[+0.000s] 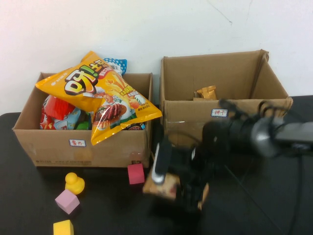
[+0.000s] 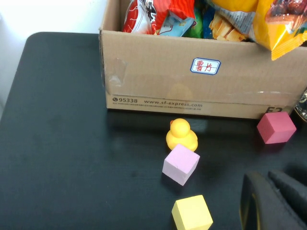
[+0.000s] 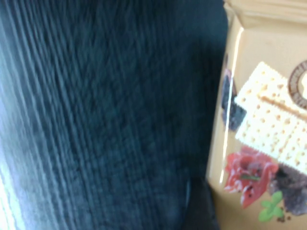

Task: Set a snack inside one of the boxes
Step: Pick up the biscuit, then place the biscuit in the biscuit box

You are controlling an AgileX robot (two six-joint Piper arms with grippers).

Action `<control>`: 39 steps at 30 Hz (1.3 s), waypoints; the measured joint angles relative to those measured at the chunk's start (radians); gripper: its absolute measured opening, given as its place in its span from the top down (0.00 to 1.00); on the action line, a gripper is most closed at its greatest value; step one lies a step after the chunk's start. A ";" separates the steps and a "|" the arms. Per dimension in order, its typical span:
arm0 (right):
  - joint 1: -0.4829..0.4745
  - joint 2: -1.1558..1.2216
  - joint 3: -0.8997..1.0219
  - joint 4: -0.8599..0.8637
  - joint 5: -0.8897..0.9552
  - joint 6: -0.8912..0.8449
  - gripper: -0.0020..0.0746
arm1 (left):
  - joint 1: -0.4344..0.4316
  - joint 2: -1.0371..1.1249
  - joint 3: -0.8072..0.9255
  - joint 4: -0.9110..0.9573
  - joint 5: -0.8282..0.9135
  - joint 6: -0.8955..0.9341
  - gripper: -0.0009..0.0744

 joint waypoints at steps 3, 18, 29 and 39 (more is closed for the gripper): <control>0.000 -0.103 0.000 -0.066 -0.004 -0.006 0.37 | 0.000 0.000 0.000 0.000 0.000 0.000 0.99; -0.188 -0.282 0.001 -0.278 -0.731 0.428 0.37 | 0.000 0.000 0.000 0.002 0.000 0.000 0.99; -0.280 -0.097 -0.232 0.050 -0.366 0.625 0.26 | 0.000 0.000 0.000 0.002 -0.003 0.000 0.99; -0.279 -0.176 -0.435 0.055 -0.052 0.646 0.27 | 0.000 0.000 0.000 0.002 -0.003 0.022 0.99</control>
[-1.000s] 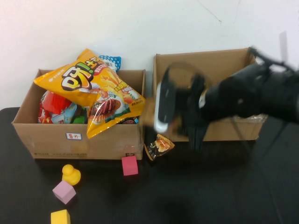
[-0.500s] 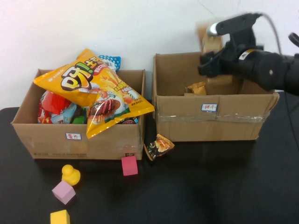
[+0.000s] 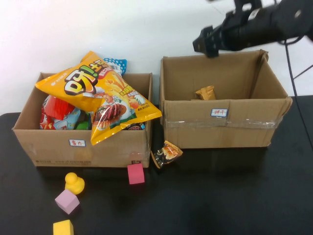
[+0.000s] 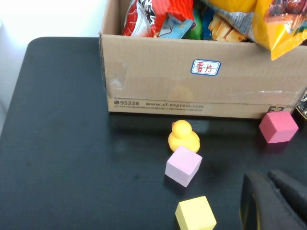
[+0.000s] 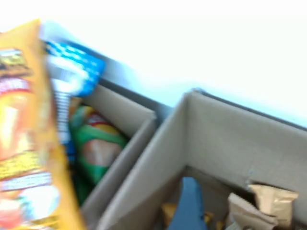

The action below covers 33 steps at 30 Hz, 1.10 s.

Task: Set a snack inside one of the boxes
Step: Place the biscuit in the biscuit box, then pick up the biscuit

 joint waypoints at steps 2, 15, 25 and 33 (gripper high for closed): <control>0.000 -0.028 -0.008 0.006 0.040 0.009 0.27 | 0.000 0.000 0.000 0.000 0.000 0.000 0.99; 0.065 -0.211 0.369 0.203 -0.011 -0.028 0.27 | 0.000 0.000 0.000 0.000 0.000 0.000 0.99; 0.247 -0.289 0.862 0.530 -0.472 -0.032 0.27 | 0.000 0.000 0.000 -0.006 0.000 0.000 0.99; 0.268 -0.123 0.852 0.608 -0.567 -0.032 0.27 | 0.000 0.000 0.000 -0.010 -0.014 0.000 0.99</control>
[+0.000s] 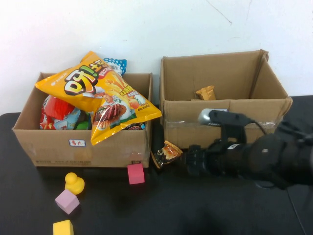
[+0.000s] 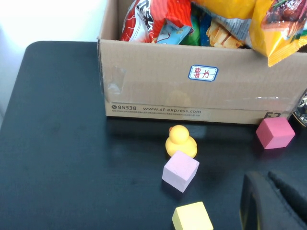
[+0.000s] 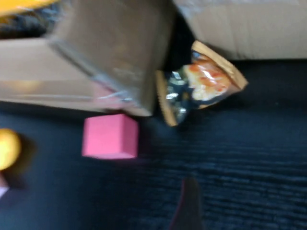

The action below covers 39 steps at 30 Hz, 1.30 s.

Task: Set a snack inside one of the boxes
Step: Pick up the biscuit

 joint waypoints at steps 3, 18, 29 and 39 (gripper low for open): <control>0.000 0.084 -0.060 0.002 0.001 0.000 0.27 | 0.000 0.000 0.000 -0.001 0.000 0.000 0.99; 0.000 0.350 -0.369 -0.034 0.039 -0.291 0.27 | 0.000 0.000 0.000 -0.001 0.006 0.000 0.99; -0.036 0.411 -0.394 -0.034 0.014 -0.299 0.27 | 0.000 0.000 0.000 -0.001 0.014 0.000 0.99; -0.038 0.481 -0.504 -0.034 0.084 -0.294 0.27 | 0.000 0.000 0.000 -0.002 0.014 0.000 0.99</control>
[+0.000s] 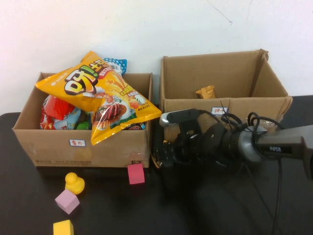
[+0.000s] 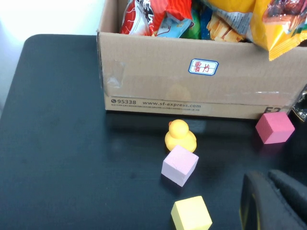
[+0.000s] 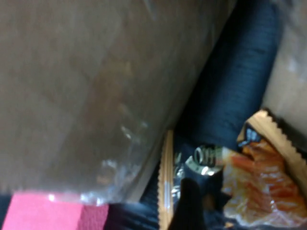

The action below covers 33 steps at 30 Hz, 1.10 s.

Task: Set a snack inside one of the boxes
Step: Pick up the biscuit

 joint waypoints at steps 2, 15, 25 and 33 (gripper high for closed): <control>0.000 0.016 -0.016 0.000 0.014 0.000 0.27 | 0.000 0.000 0.000 0.000 0.000 -0.007 0.99; -0.002 0.037 -0.022 -0.003 0.118 0.000 0.74 | 0.000 0.000 0.000 -0.002 0.000 -0.007 0.99; -0.002 -0.009 -0.022 -0.018 0.189 0.000 0.87 | 0.000 0.000 0.000 -0.002 0.000 -0.007 0.99; -0.002 -0.055 0.037 -0.078 0.249 0.000 0.93 | 0.000 0.000 0.000 -0.002 0.000 -0.007 0.99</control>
